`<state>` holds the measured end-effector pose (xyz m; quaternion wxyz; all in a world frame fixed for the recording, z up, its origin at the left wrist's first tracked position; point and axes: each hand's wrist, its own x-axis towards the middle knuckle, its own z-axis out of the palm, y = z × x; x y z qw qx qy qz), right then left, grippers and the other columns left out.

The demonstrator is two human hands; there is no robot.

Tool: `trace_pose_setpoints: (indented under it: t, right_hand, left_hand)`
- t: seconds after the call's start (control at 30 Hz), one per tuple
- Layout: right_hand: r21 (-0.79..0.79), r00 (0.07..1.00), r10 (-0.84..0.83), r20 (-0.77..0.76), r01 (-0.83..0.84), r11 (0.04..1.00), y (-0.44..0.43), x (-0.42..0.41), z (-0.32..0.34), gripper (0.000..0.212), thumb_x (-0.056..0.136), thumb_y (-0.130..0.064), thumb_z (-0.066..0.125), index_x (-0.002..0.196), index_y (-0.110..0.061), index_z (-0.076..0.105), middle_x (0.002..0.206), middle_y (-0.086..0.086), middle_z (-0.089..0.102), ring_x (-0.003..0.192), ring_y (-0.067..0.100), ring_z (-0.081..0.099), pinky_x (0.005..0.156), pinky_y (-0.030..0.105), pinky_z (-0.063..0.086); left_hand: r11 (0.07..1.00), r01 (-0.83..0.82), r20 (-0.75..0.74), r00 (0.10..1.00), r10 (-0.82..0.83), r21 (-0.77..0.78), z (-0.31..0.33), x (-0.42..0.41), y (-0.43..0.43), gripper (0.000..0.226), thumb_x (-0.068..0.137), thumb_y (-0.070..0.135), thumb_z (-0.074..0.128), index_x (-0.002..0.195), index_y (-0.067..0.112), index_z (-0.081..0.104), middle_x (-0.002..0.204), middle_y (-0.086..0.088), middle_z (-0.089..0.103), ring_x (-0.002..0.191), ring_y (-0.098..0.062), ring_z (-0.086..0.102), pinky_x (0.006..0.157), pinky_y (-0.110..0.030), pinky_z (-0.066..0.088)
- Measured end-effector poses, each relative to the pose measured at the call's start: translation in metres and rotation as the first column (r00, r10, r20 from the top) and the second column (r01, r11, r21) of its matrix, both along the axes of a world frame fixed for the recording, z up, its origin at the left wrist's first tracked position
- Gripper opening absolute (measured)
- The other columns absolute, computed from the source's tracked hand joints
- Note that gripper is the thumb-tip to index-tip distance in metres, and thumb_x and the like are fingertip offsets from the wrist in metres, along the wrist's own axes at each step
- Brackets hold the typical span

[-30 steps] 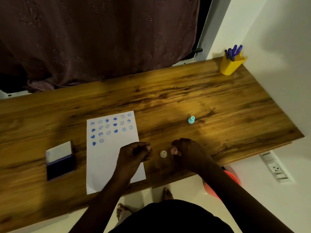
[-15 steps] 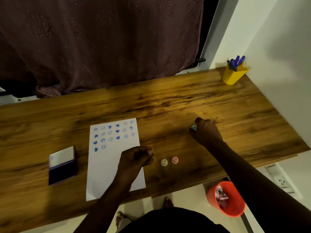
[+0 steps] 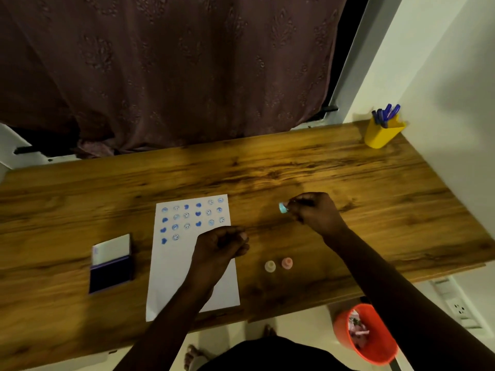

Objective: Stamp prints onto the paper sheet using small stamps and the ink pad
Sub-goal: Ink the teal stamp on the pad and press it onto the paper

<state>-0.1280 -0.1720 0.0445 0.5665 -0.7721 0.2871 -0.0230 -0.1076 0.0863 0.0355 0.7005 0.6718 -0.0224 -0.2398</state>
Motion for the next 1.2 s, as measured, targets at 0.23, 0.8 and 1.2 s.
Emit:
trace_pose_setpoints:
  t: [0.23,0.8,1.2]
  right_hand:
    - [0.423,0.986,0.168,-0.009,-0.148,0.894,0.069,0.001,0.033,0.017,0.086,-0.016,0.077,0.099,-0.005,0.078,0.089,0.016,0.077,0.077,0.021,0.068,0.067,0.031,0.053]
    - [-0.023,0.835,0.543,0.092,-0.543,0.839,0.179,0.033,0.034,0.029,0.084,-0.011,0.08,0.113,-0.015,0.078,0.113,-0.005,0.076,0.096,0.011,0.072,0.072,0.021,0.061]
    - [-0.435,0.649,0.758,-0.056,-0.7,0.567,0.31,0.084,0.006,0.025,0.086,-0.044,0.075,0.102,-0.025,0.072,0.099,-0.009,0.076,0.088,0.005,0.069,0.073,0.021,0.059]
  left_hand:
    - [0.999,0.012,0.002,1.0,-0.012,-0.044,0.012,0.007,0.017,0.04,0.092,0.015,0.076,0.126,0.034,0.071,0.101,-0.004,0.083,0.095,-0.023,0.081,0.08,-0.025,0.063]
    - [0.959,-0.275,0.031,0.96,0.278,-0.06,0.005,0.002,0.13,0.025,0.093,0.005,0.072,0.117,0.013,0.076,0.118,-0.012,0.079,0.105,-0.032,0.077,0.079,-0.033,0.066]
    - [0.865,-0.502,-0.028,0.865,0.501,-0.002,-0.015,-0.026,0.258,0.028,0.093,0.01,0.073,0.121,0.01,0.075,0.109,-0.011,0.082,0.098,-0.031,0.079,0.087,-0.043,0.064]
